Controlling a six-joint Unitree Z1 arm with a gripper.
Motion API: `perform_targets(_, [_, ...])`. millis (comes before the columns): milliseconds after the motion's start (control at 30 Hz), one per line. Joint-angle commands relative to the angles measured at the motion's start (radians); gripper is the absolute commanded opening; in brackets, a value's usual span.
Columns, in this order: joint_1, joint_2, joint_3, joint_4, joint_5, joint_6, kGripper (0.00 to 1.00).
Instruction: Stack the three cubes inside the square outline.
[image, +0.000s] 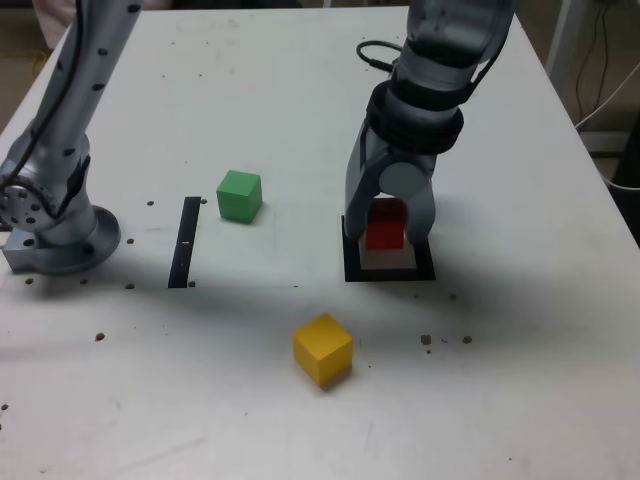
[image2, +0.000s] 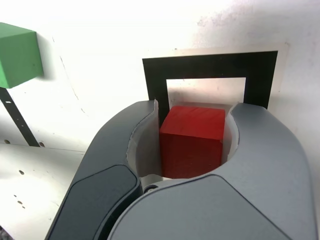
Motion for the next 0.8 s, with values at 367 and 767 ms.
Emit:
perform_targets(367, [0.001,0.017,0.022,-0.030,-0.015,0.007,0.31])
perform_targets(767, [0.007,0.018,0.051,-0.062,-0.022,0.024,0.96])
